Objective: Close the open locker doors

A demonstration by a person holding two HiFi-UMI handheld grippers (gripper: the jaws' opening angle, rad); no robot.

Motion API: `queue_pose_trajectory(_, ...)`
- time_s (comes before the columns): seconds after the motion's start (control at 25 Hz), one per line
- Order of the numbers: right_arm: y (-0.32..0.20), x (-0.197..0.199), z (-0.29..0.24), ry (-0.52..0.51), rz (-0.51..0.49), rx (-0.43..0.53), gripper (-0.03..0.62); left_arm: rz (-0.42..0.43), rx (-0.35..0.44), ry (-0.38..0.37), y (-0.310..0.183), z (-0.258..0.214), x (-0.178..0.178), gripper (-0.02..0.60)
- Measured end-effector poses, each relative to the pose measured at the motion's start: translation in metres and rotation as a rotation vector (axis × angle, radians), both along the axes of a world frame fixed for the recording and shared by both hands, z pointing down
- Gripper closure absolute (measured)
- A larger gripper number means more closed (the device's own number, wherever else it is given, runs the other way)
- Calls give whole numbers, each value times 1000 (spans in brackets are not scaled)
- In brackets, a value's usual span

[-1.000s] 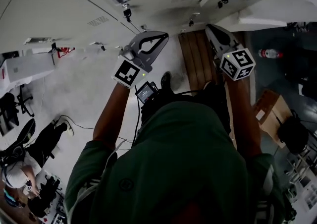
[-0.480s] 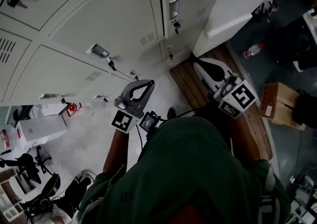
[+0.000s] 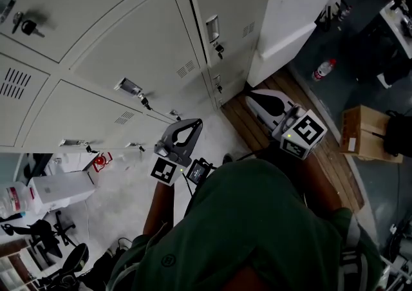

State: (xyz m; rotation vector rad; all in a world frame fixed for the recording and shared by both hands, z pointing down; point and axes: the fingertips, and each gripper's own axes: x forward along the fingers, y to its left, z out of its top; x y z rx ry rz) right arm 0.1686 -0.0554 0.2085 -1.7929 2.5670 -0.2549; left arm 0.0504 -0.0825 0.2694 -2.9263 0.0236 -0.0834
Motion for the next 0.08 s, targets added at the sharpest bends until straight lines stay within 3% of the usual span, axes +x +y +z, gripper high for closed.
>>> queue_pose_trajectory(0.08,1,1,0,4,0,-3,589,-5,-13,4,2,0,1,580)
